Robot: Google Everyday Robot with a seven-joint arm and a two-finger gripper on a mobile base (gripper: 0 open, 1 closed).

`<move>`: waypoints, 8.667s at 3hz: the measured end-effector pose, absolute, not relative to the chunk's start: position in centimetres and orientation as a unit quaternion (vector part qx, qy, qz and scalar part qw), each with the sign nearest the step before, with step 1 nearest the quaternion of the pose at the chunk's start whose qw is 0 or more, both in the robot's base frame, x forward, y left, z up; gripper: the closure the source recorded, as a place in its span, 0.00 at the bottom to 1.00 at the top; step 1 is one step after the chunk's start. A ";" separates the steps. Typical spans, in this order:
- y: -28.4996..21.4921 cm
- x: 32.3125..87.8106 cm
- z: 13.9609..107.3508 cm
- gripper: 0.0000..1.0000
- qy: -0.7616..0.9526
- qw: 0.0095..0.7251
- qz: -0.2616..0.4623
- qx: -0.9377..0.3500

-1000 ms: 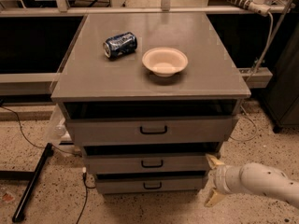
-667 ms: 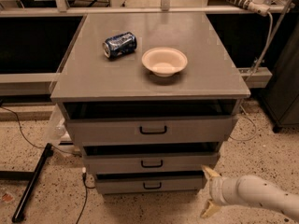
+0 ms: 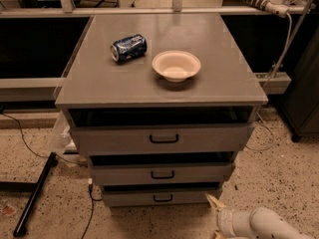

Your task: Open bottom drawer

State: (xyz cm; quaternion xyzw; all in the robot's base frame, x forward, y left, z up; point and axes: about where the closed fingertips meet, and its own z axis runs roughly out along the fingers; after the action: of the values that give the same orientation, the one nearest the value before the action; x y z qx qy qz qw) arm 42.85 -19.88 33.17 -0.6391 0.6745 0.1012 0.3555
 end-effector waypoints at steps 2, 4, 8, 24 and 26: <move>-18.8 43.7 28.7 0.00 0.676 0.364 0.124 -0.629; -19.7 49.3 25.0 0.00 0.671 0.380 0.078 -0.632; -22.2 55.9 17.3 0.00 0.675 0.325 0.030 -0.662; -29.2 38.1 18.1 0.59 0.668 0.333 0.081 -0.661; -27.3 41.3 21.6 0.13 0.642 0.340 0.046 -0.686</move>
Offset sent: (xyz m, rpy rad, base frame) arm 0.0060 0.0069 -0.0346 0.0359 0.0140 0.0033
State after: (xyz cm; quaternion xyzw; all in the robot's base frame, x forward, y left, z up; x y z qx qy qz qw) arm 41.29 -27.35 21.56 -0.6862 0.6416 0.0464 0.3395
